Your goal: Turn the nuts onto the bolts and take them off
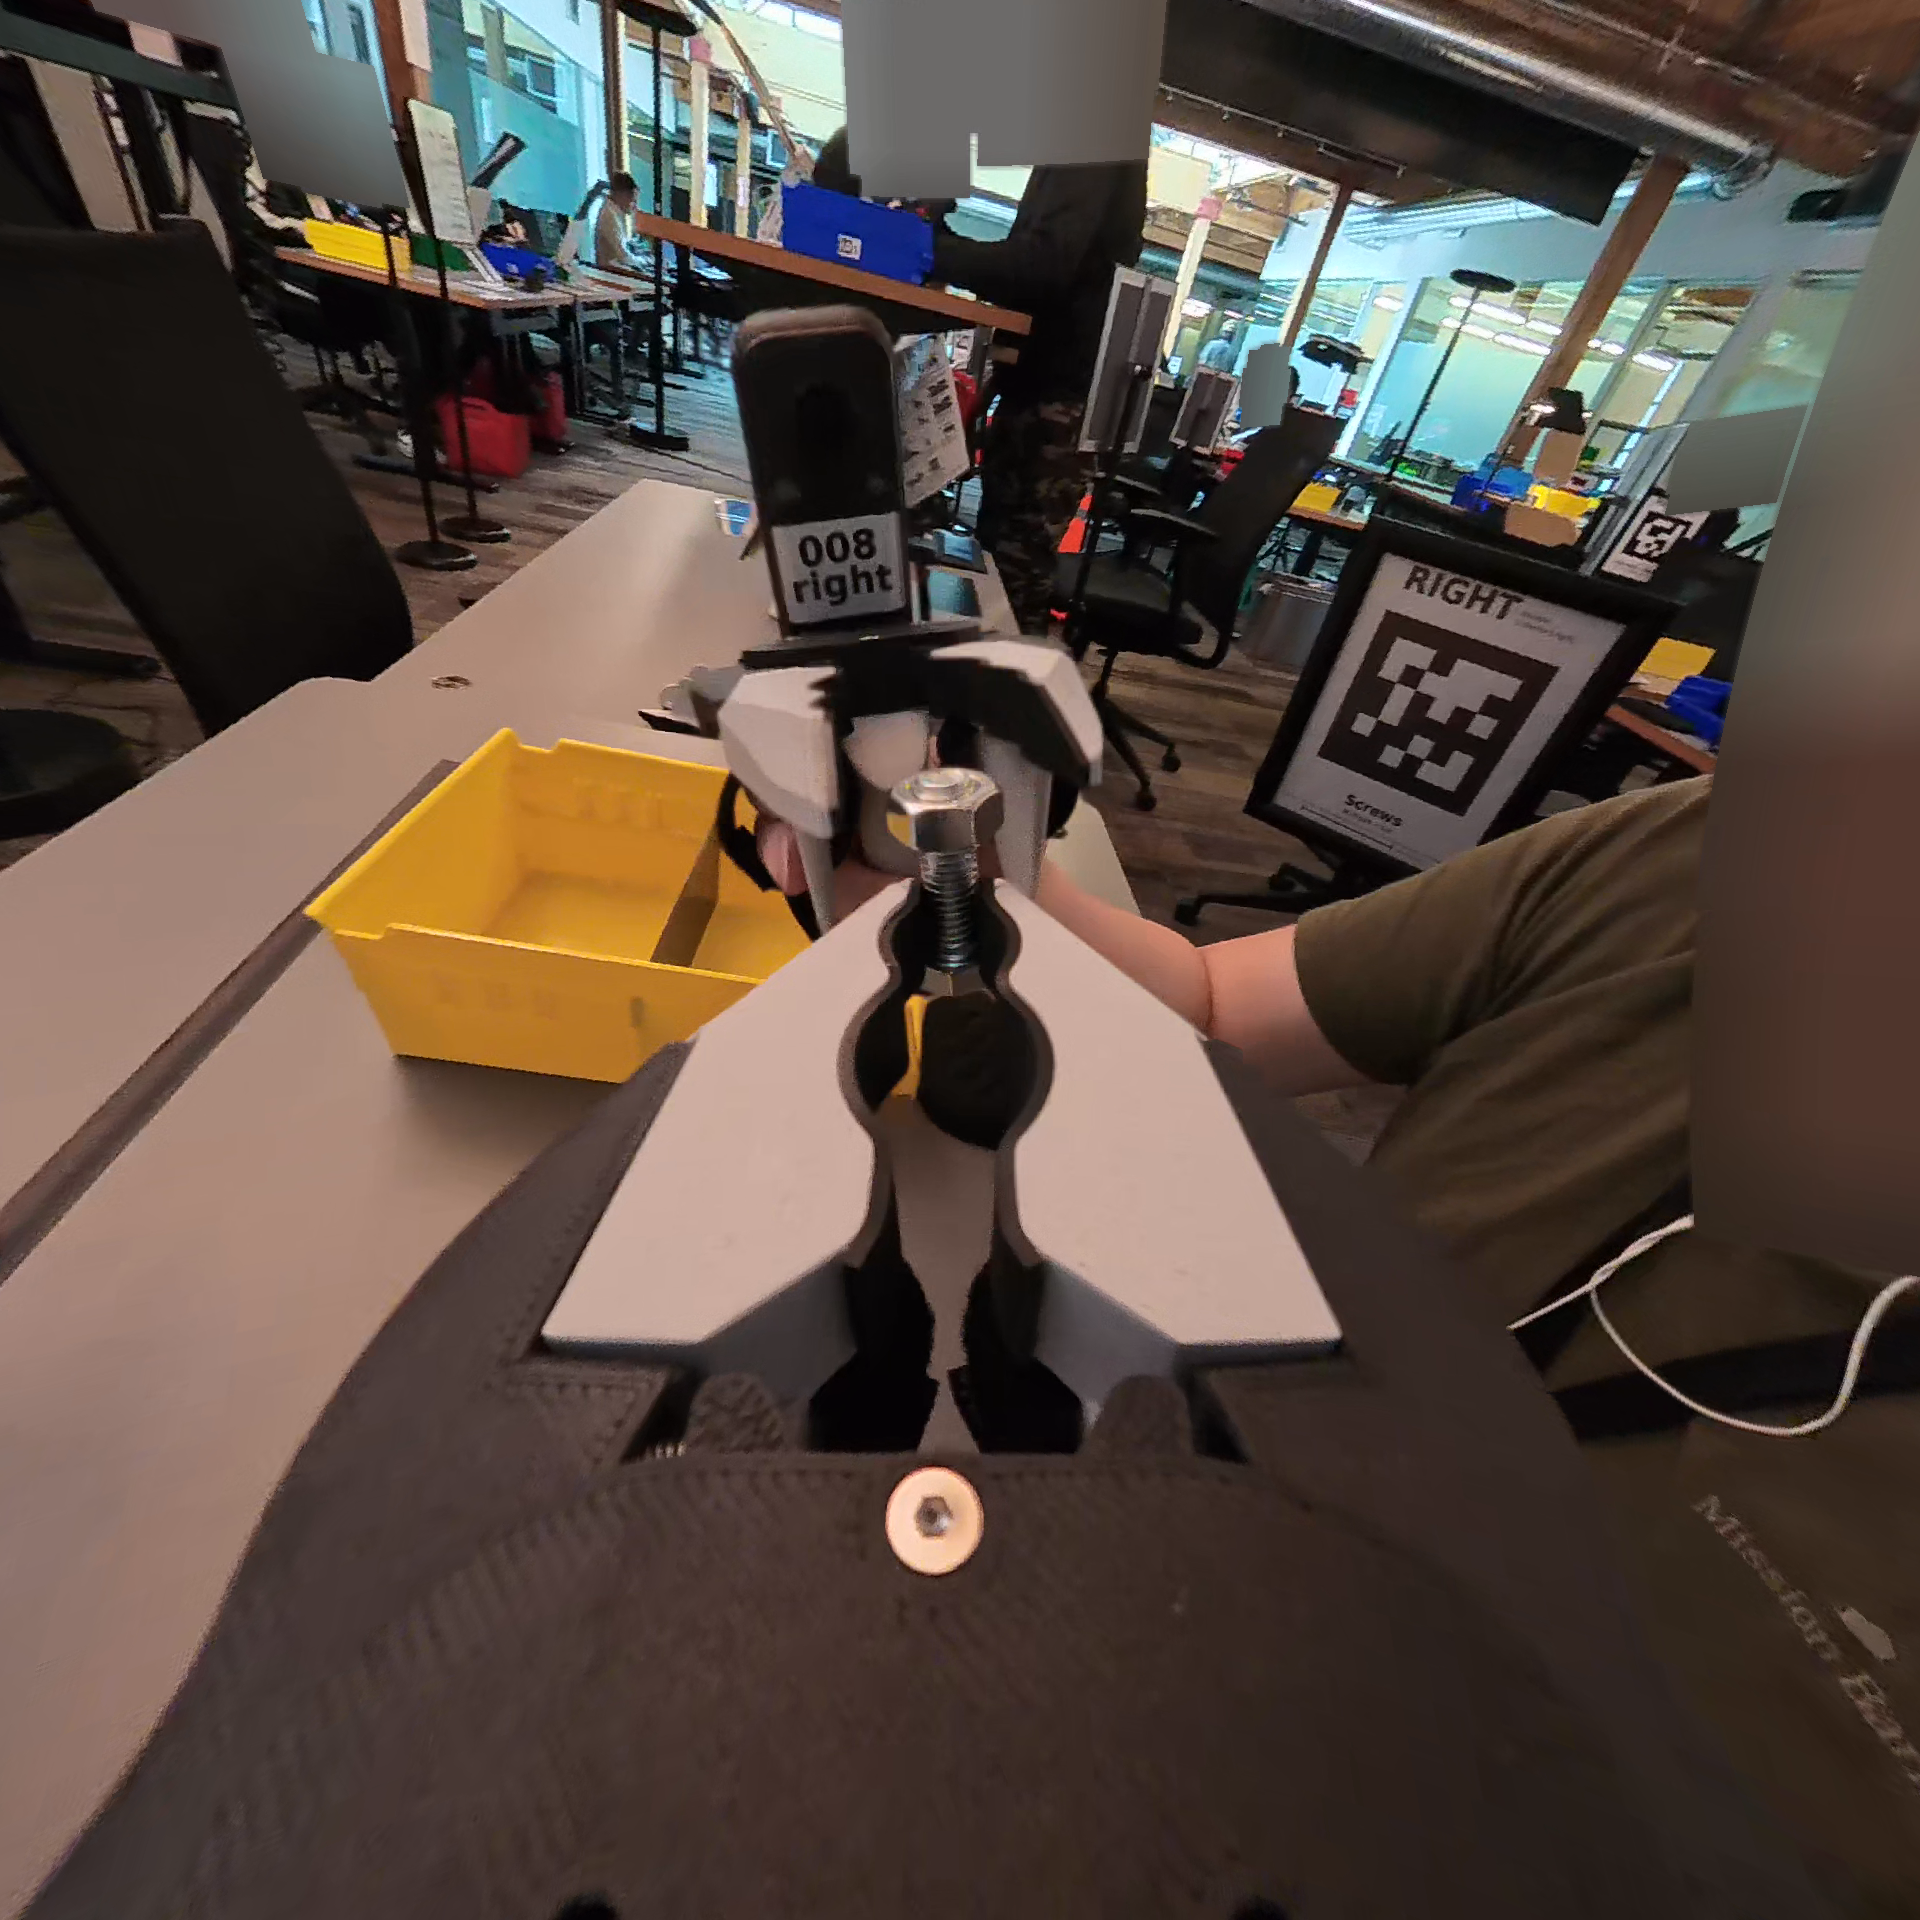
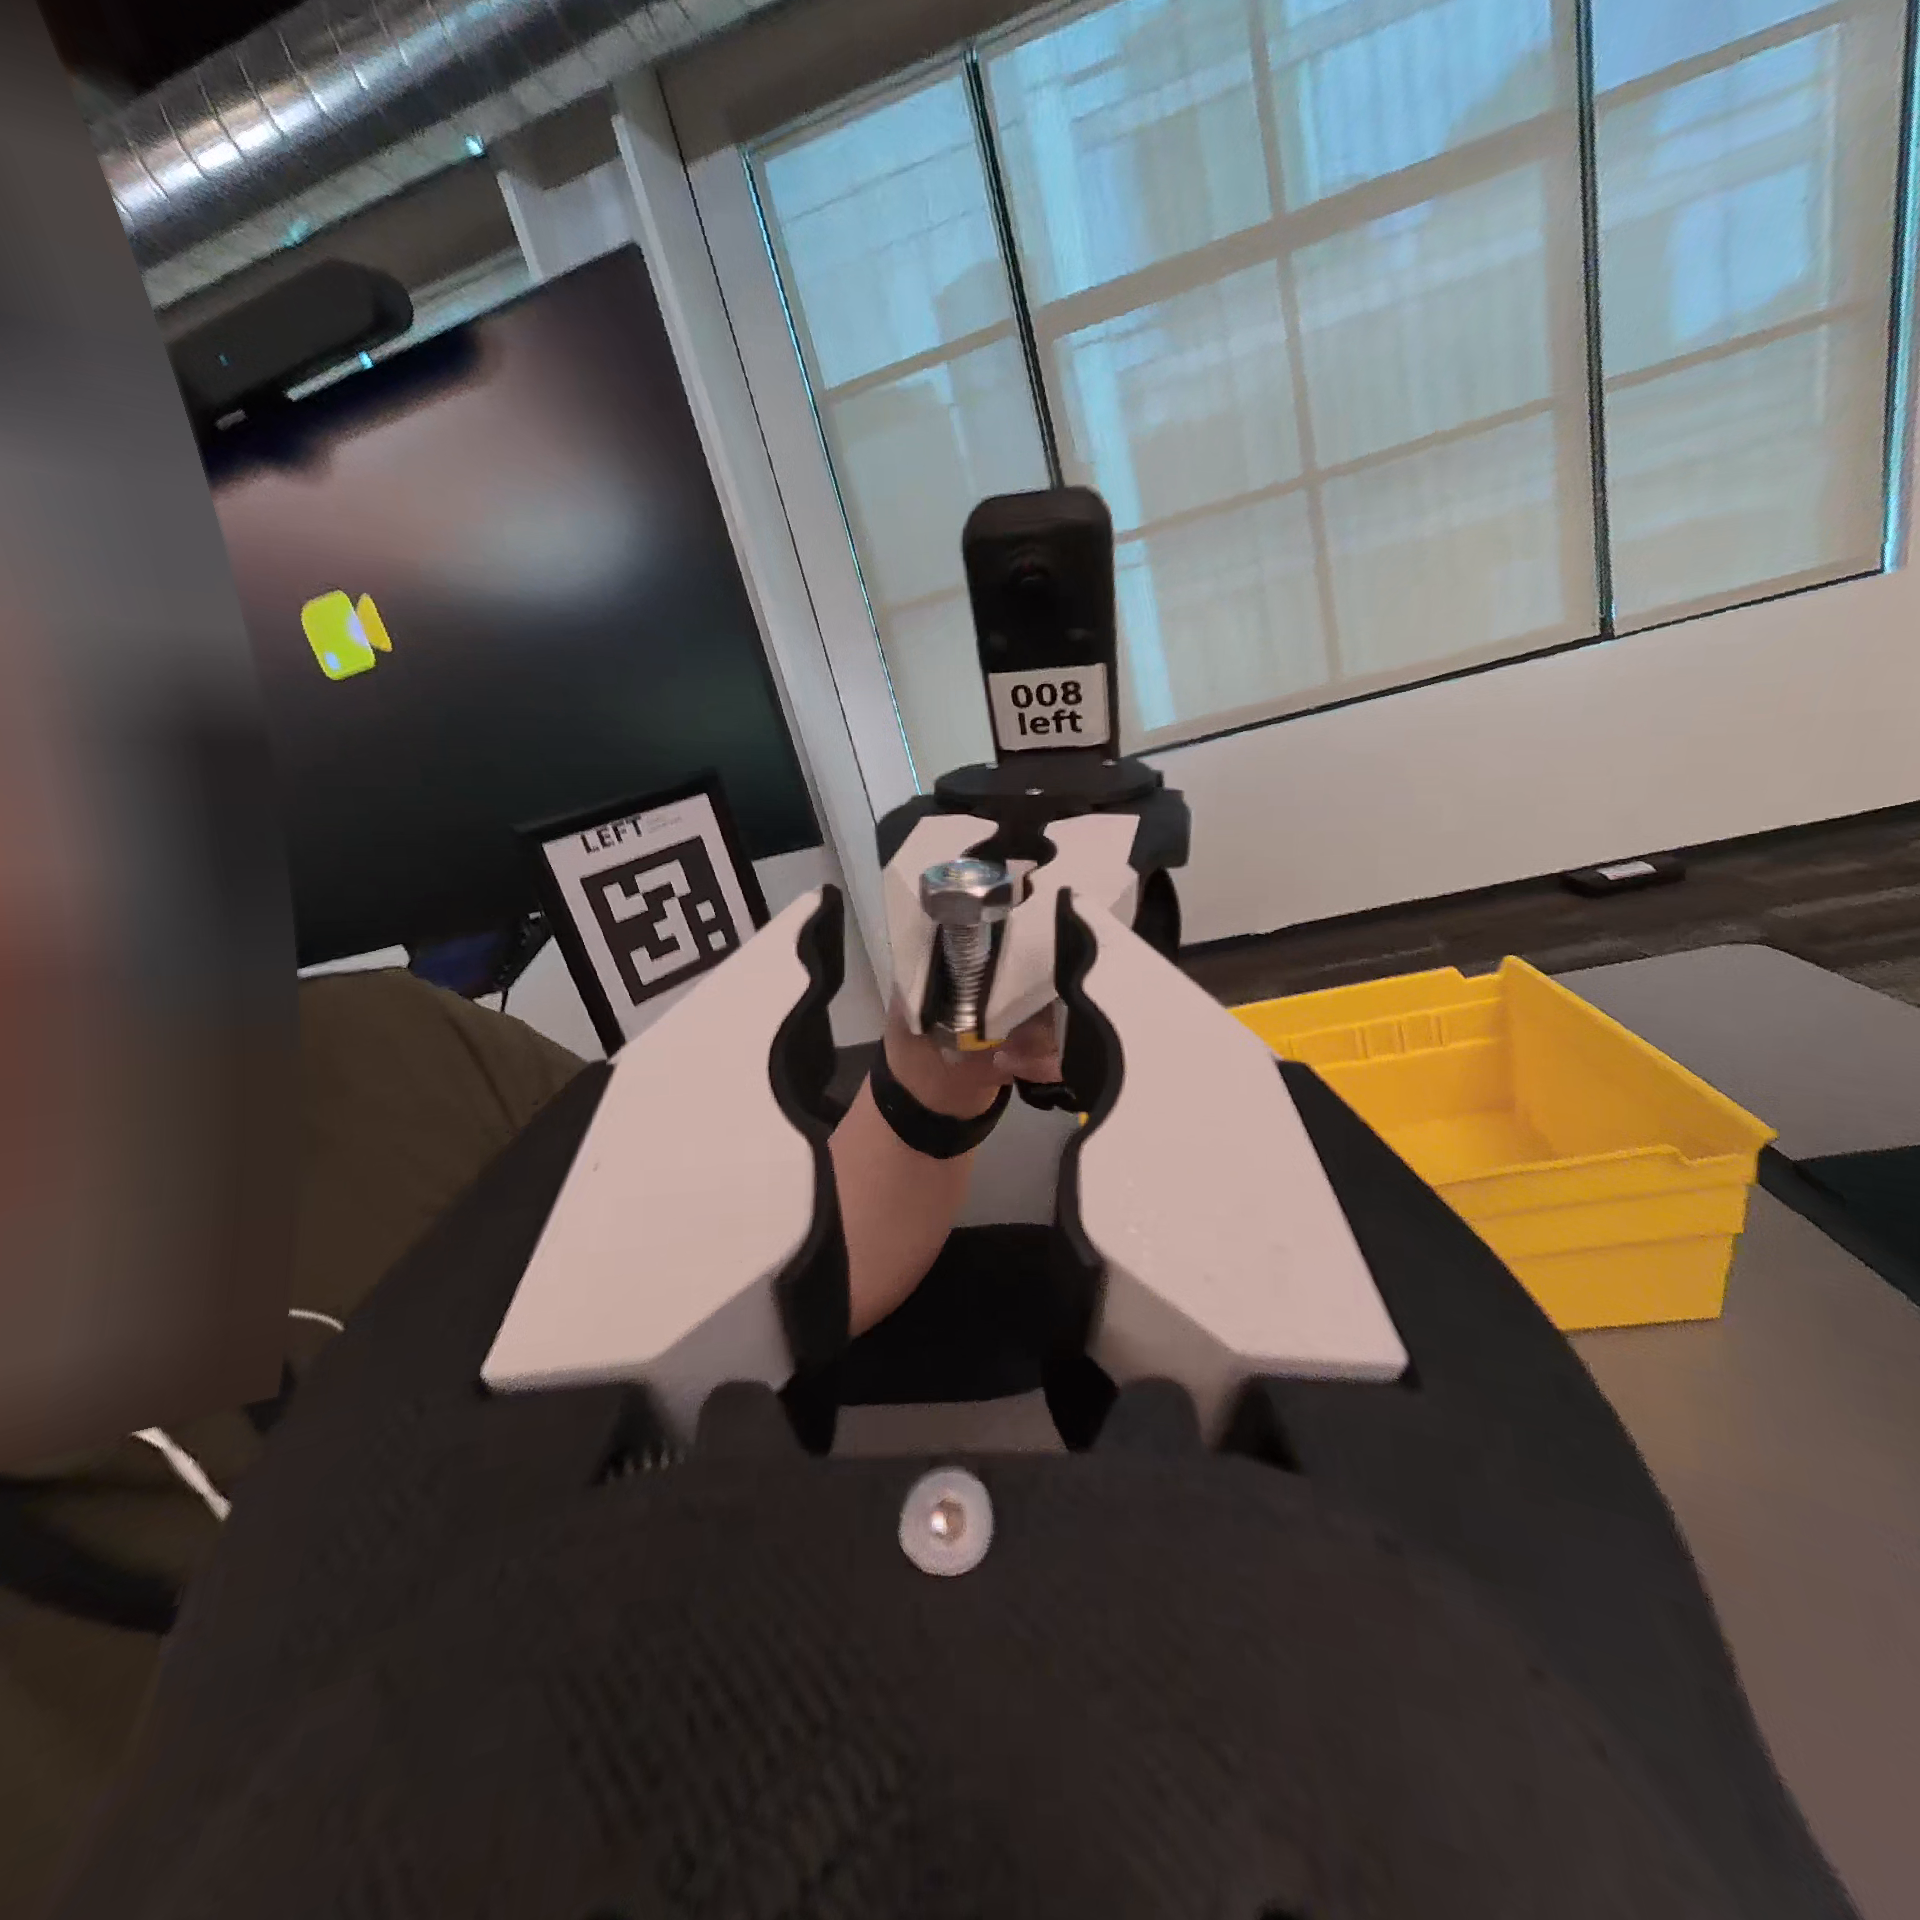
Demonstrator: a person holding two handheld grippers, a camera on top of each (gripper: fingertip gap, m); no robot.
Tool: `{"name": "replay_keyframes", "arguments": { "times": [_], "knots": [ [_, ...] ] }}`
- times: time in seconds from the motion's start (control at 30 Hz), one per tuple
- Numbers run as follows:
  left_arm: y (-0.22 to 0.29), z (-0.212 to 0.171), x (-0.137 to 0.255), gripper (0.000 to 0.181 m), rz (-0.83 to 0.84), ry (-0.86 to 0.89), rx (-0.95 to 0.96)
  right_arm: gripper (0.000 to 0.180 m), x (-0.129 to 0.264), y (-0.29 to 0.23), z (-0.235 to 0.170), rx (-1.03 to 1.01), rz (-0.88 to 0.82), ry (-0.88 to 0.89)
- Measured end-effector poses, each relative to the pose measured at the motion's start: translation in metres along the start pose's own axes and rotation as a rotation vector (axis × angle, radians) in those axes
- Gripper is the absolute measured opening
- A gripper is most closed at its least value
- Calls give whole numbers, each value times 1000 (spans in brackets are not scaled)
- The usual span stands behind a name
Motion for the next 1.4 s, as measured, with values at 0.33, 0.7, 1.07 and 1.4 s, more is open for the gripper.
{"name": "replay_keyframes", "arguments": {
  "times": [0.33,0.7,1.07,1.4],
  "knots": [
    [4,2,-1,7,-15,4,1,39,8,6,5,-59,41,35],
    [12,9,1,7,-65,46,18,30,23,15,18,-92,34,106],
    [12,4,-5,7,-59,17,2,28,19,21,14,-96,10,99],
    [14,3,-7,7,-68,4,6,33,-1,-4,4,-1,30,38]
  ]
}}
Point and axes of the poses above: each gripper's, where its closed fingertips meet, x back along the fingers, z out of its top, y = z × x across the jaws, the point moved 1 cm from there along x, back along the fingers, and after that the axes turned 13 degrees about -x, right-handed, at the moved point
